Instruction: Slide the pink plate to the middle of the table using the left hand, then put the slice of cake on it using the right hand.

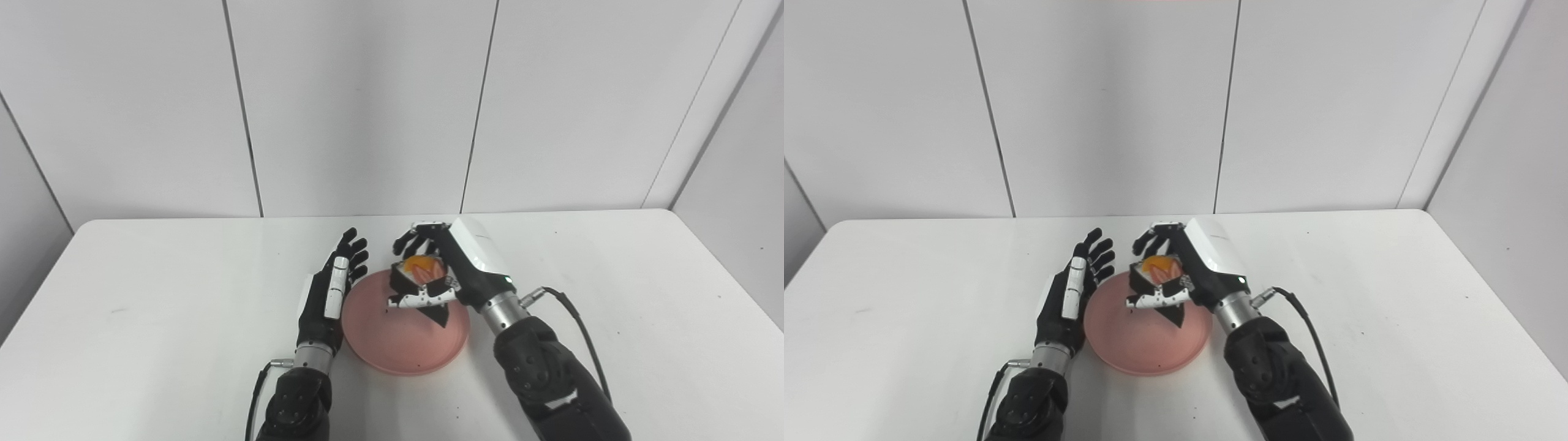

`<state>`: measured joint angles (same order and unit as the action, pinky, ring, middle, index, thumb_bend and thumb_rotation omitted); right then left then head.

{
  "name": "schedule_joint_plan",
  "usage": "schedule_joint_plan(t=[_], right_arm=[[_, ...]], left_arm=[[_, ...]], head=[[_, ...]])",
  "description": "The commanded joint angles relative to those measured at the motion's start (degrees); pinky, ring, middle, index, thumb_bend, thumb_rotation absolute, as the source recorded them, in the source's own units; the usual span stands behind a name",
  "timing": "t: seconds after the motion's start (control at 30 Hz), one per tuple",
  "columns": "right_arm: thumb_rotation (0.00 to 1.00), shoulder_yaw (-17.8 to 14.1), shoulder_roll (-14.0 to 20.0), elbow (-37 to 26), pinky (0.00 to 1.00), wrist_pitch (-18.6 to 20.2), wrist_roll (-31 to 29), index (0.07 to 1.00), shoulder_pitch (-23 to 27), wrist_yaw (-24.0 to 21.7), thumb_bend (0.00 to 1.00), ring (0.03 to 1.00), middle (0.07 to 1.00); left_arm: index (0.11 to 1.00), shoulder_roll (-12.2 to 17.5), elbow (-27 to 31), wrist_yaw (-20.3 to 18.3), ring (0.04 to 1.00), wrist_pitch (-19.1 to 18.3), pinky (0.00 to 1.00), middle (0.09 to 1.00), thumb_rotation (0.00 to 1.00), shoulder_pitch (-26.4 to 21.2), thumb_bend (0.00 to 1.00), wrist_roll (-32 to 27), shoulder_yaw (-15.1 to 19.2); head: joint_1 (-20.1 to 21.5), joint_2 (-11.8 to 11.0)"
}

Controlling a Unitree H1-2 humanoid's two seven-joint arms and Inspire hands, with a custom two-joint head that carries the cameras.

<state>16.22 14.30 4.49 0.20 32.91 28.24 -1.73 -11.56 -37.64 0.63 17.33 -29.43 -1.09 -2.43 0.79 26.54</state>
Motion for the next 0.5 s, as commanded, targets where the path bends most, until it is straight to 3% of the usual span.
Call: schedule_joint_plan(t=[0.0, 0.33, 0.4, 0.47], right_arm=[[0.0, 0.46, -0.51, 1.42, 0.18, -3.29, 0.27, 0.484, 3.43, 0.49, 0.52, 0.248, 0.473], [0.0, 2.08, -0.86, 7.43, 0.22, -3.23, 4.07, 0.484, 3.84, 2.12, 0.52, 0.29, 0.474], [0.0, 2.31, -0.63, 8.35, 0.23, -3.36, 4.8, 0.509, 3.78, 2.36, 0.52, 0.299, 0.411], [0.0, 2.45, -0.38, 8.98, 0.26, -2.87, 5.34, 0.519, 3.7, 2.0, 0.52, 0.339, 0.411]], left_arm=[[0.889, -0.21, -4.11, -0.24, 0.886, 2.26, 0.87, 0.893, 1.0, 3.98, 0.68, 0.25, -0.47], [0.883, -0.27, -4.59, -0.23, 0.887, 4.59, 0.86, 0.889, 1.0, 4.08, 0.67, 0.51, -0.59], [0.882, -0.15, -4.5, -0.35, 0.888, 4.64, 0.86, 0.888, 1.0, 4.1, 0.66, 0.72, -0.8], [0.888, -0.05, -4.32, -0.75, 0.902, 4.43, 0.89, 0.897, 1.0, 4.15, 0.66, 0.48, -0.88]], head=[[-0.08, 0.07], [0.07, 0.18], [0.09, 0.38], [0.05, 0.45]])
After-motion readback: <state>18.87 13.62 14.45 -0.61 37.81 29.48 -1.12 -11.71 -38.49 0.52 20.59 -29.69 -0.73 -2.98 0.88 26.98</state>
